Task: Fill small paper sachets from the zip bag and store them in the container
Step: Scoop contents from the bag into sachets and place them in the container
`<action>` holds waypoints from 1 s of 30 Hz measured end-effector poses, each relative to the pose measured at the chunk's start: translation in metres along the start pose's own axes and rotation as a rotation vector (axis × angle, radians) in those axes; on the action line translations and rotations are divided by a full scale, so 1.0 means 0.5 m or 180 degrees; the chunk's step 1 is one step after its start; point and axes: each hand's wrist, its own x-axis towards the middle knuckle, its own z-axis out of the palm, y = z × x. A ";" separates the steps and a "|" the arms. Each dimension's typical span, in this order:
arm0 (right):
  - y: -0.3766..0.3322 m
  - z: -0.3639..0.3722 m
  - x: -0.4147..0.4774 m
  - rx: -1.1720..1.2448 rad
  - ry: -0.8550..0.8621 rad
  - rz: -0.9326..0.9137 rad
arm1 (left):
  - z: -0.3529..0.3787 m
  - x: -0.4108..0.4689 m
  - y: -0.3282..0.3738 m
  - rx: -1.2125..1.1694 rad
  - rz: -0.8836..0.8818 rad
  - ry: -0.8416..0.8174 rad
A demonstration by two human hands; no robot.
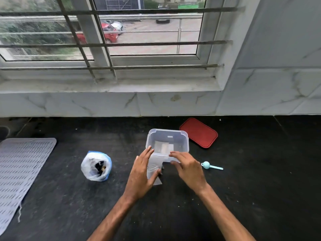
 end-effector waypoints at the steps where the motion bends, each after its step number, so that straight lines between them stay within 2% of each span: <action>1: 0.017 -0.014 -0.004 0.0063 0.0179 0.0202 | 0.004 0.006 0.004 0.0081 0.0054 0.0000; 3: 0.065 -0.038 -0.017 0.0020 0.0435 0.0630 | 0.015 0.018 0.008 0.0302 0.0153 -0.0059; 5: 0.118 -0.052 -0.028 -0.0267 0.0325 0.1035 | 0.028 0.031 0.012 0.0525 0.0228 -0.0104; 9: 0.204 -0.045 -0.050 -0.0883 -0.0847 0.1552 | 0.044 0.046 0.018 0.0686 0.0180 -0.0155; 11: 0.223 -0.032 -0.057 -0.1097 -0.1134 0.1638 | 0.036 0.043 0.014 0.0691 0.0094 -0.0103; 13: 0.232 -0.028 -0.064 -0.1301 -0.1005 0.1670 | 0.024 0.035 0.009 0.0644 0.0022 0.0035; 15: 0.227 -0.026 -0.057 -0.1284 -0.0625 0.1636 | -0.003 0.019 -0.005 0.0539 -0.0176 0.0245; 18: 0.190 -0.041 -0.014 -0.0542 0.0135 0.1549 | -0.058 -0.014 -0.048 0.0440 -0.0540 0.0716; 20: 0.136 -0.064 0.035 0.0222 0.0537 0.1534 | -0.097 -0.033 -0.083 0.0359 -0.0883 0.1182; 23: 0.026 -0.092 0.108 0.1292 0.0864 0.1543 | -0.152 -0.054 -0.146 0.0268 -0.1544 0.1997; 25: -0.047 -0.085 0.143 0.1766 0.0693 0.1475 | -0.181 -0.068 -0.194 0.0190 -0.2065 0.2402; 27: -0.113 -0.053 0.163 0.2012 0.0215 0.1405 | -0.193 -0.080 -0.243 0.0133 -0.2659 0.2454; 30: -0.216 0.038 0.172 0.1834 -0.0788 0.1118 | -0.191 -0.092 -0.299 0.0076 -0.3688 0.1720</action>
